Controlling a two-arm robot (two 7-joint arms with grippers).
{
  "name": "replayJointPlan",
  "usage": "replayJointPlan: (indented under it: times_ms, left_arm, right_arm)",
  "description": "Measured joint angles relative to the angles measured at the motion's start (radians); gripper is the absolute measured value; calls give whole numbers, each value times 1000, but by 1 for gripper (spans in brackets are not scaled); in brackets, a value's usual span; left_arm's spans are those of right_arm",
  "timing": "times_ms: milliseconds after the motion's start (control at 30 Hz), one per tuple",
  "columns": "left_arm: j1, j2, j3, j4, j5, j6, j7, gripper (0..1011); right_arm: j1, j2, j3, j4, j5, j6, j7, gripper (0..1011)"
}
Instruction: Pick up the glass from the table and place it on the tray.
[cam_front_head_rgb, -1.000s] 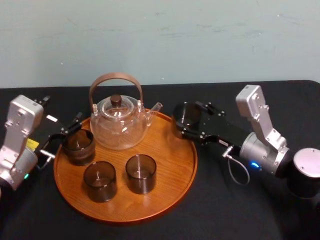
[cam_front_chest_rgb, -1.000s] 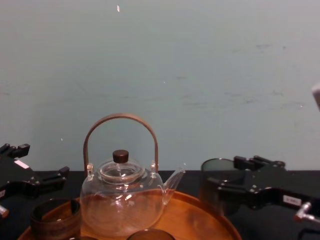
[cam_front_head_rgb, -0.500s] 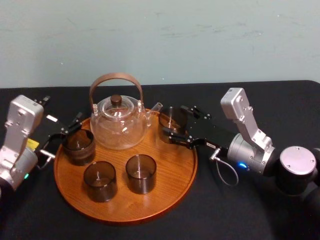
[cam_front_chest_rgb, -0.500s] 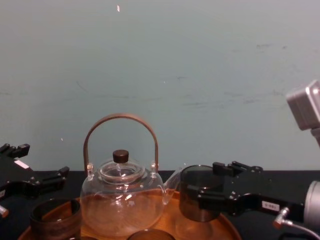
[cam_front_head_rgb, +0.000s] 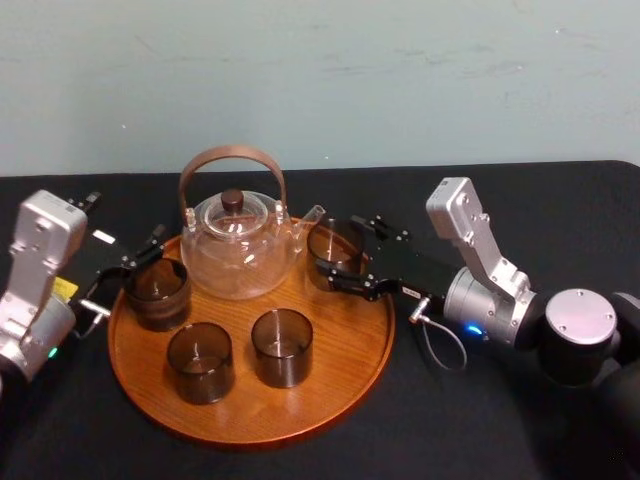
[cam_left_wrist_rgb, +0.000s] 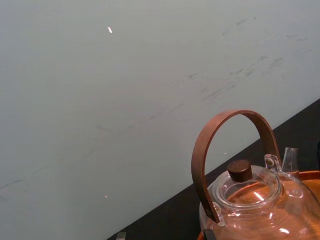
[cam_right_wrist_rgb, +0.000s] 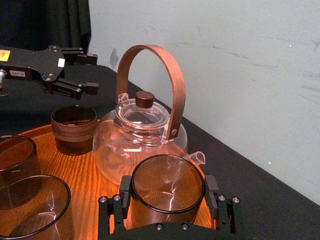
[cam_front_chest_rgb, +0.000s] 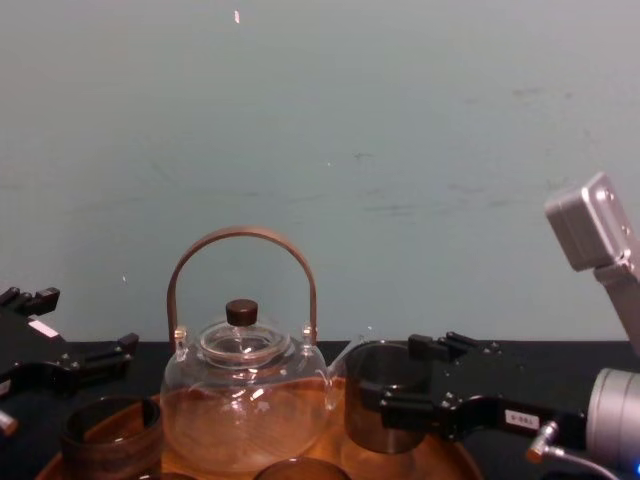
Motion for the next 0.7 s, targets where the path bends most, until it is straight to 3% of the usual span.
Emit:
replayJointPlan:
  times_ms: [700]
  left_arm:
    - [0, 0, 0, 0, 0, 0, 0, 1001]
  right_arm:
    - [8, -5, -12, 33, 0, 3, 7, 898]
